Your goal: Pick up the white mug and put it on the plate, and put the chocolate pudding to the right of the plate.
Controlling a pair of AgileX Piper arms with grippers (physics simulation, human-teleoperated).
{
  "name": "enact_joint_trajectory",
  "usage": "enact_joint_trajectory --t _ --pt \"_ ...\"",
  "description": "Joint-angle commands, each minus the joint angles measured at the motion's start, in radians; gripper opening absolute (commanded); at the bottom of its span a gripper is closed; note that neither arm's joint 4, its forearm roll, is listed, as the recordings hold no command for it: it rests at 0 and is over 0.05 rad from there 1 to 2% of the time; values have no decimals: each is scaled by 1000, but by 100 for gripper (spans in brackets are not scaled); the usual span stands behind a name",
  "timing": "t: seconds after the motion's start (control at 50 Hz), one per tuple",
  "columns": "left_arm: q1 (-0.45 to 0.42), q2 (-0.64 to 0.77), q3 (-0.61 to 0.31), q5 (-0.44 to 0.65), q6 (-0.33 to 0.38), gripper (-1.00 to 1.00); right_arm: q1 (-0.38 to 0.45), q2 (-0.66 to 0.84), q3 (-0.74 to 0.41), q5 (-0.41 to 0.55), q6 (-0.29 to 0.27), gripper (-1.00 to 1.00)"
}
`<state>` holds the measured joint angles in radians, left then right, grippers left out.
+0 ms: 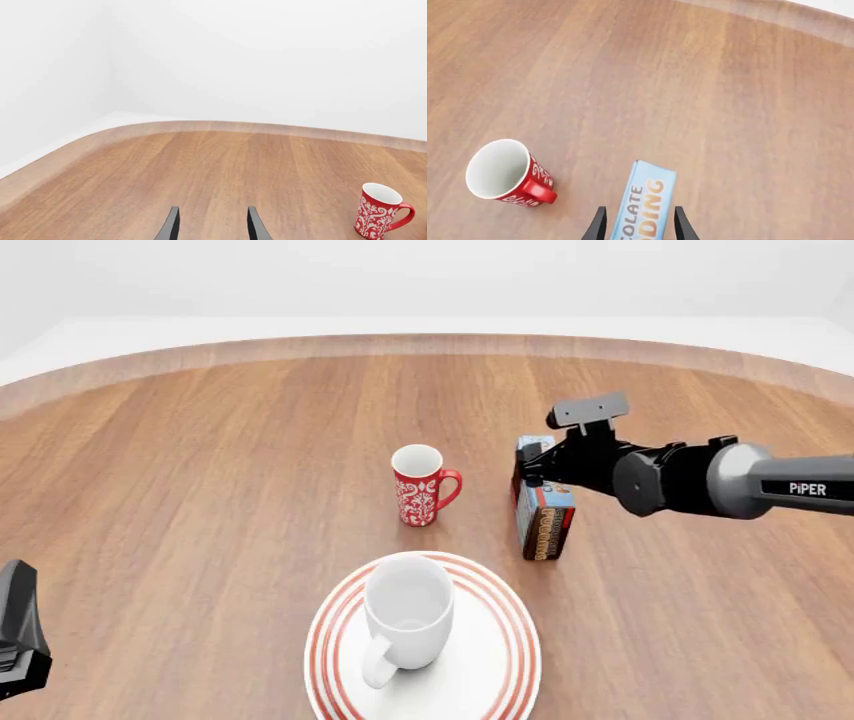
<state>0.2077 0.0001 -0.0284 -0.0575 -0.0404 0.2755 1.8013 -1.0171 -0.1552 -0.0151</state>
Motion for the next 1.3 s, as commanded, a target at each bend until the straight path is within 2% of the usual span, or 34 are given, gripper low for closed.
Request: enact_joint_trajectory --t 0.02,0.64,1.3 --pt "1 0 0 1 0 100 0 11 -5 2 3 100" --pt "1 0 4 -1 -2 100 1 30 -22 18 15 100" --pt "-1 0 2 1 1 100 10 58 -42 49 60 100"
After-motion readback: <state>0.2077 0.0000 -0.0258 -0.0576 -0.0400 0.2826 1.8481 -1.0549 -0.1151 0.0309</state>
